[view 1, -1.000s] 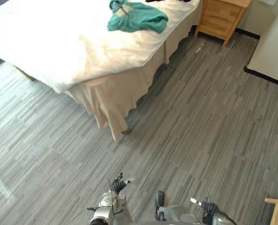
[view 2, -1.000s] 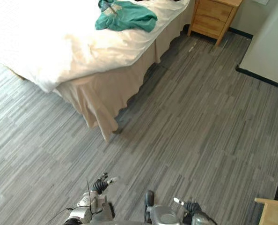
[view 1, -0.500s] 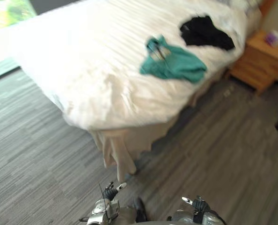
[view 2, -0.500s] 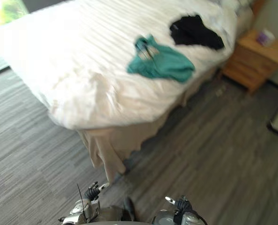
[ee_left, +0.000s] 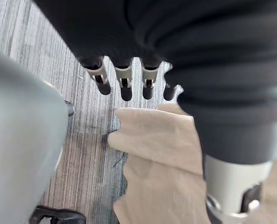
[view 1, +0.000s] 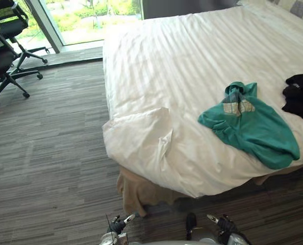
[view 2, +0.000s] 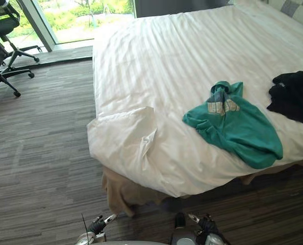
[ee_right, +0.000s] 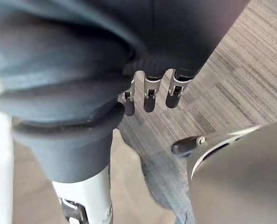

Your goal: Tidy the bed and pick cloth on bed and put in laundry

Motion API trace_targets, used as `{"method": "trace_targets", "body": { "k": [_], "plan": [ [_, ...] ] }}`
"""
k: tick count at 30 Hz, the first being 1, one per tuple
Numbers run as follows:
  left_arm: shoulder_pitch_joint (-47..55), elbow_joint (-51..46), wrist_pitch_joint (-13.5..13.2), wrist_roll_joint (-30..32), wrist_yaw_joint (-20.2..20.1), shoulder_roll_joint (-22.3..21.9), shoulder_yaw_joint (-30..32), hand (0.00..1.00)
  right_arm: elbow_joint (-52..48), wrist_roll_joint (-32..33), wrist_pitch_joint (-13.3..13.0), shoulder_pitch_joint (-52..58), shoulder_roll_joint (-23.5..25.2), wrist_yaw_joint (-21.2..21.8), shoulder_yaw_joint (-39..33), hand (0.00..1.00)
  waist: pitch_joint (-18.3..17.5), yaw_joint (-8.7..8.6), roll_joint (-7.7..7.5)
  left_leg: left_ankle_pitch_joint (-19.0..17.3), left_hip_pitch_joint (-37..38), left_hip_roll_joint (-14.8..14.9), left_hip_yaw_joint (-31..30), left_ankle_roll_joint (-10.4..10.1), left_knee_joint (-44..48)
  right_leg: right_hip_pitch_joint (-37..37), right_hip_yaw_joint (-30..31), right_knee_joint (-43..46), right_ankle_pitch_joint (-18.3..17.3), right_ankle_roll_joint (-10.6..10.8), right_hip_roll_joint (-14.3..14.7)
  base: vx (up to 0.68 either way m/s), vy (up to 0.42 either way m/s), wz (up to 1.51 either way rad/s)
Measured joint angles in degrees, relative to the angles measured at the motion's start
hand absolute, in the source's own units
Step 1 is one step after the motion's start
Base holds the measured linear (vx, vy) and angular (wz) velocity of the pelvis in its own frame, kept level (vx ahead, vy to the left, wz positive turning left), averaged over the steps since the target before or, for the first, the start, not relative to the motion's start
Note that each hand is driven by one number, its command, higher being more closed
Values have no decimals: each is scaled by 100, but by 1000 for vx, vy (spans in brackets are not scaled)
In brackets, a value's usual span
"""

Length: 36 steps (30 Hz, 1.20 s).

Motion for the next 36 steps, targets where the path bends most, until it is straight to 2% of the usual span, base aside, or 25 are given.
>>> {"method": "trace_targets", "body": {
  "k": [4,8,11,13,16,19,21,22,26,28,32,34,36],
  "plan": [
    [-14,-98,5,-229,30,159,51,0,83,-6,5,91,-104,1,-14,0,-5,-20,5,66,-359,-58,122,8,44,166,-476,-381,157,43,-167,-76,25,61],
    [82,-98,21,-618,168,285,339,0,199,11,25,100,-109,-9,-322,0,-20,21,45,184,-245,-137,420,41,-46,535,-728,-646,239,104,-278,-80,27,44],
    [45,-99,28,-1640,241,502,1047,0,235,69,160,31,-221,99,-742,0,-63,11,97,305,-122,-136,502,27,-339,578,-838,-666,228,104,-286,-92,-9,15],
    [-247,-103,10,-2504,283,824,1592,0,239,241,232,40,-372,187,-988,0,-66,21,96,322,-132,-131,500,30,-438,576,-884,-671,232,109,-286,-94,-14,12],
    [-644,-128,-102,-3215,423,1084,1918,0,228,242,279,46,-454,206,-1015,0,-70,11,102,318,-141,-117,524,30,-470,572,-940,-673,232,110,-286,-48,-8,6],
    [-1336,-356,-411,-4238,859,1348,2307,0,222,218,387,55,-445,168,-950,0,-109,1,161,316,-129,-108,564,24,-545,559,-984,-670,231,110,-285,0,-2,2],
    [-1610,-562,-507,-4406,1038,1539,2310,0,214,217,389,108,-430,114,-886,0,-126,-10,196,349,-118,-106,572,31,-572,559,-987,-648,218,124,-283,56,16,1],
    [-1703,-636,-545,-4450,1090,1618,2312,0,200,217,390,132,-421,98,-878,0,-133,-9,206,383,-113,-107,577,15,-578,560,-986,-647,233,114,-283,117,32,1],
    [-2423,-1032,-710,-4461,1409,2549,2514,0,60,222,386,309,-321,78,-812,0,-144,-1,200,426,-50,-128,610,-8,-622,585,-974,-644,247,115,-287,106,32,1],
    [-2737,-1698,-873,-4269,1602,2912,2485,0,53,227,381,425,-295,68,-727,0,-145,20,199,453,-41,-226,644,27,-614,619,-981,-644,247,115,-377,85,51,7],
    [-2810,-2780,-1092,-3434,1817,3204,2306,0,24,298,328,541,-202,71,-658,0,-162,26,179,460,6,-389,663,37,-570,693,-982,-644,250,116,-538,44,61,3],
    [-2919,-3267,-1069,-2474,1883,3311,1917,0,23,418,286,590,-121,87,-552,0,-176,144,155,460,3,-444,662,42,-562,694,-975,-645,278,146,-595,-12,39,3],
    [-2978,-3519,-976,-1775,1879,3338,1620,0,13,450,243,608,-99,109,-492,0,-197,157,117,459,5,-471,661,44,-561,693,-975,-646,282,142,-623,0,0,0]
  ]
}}
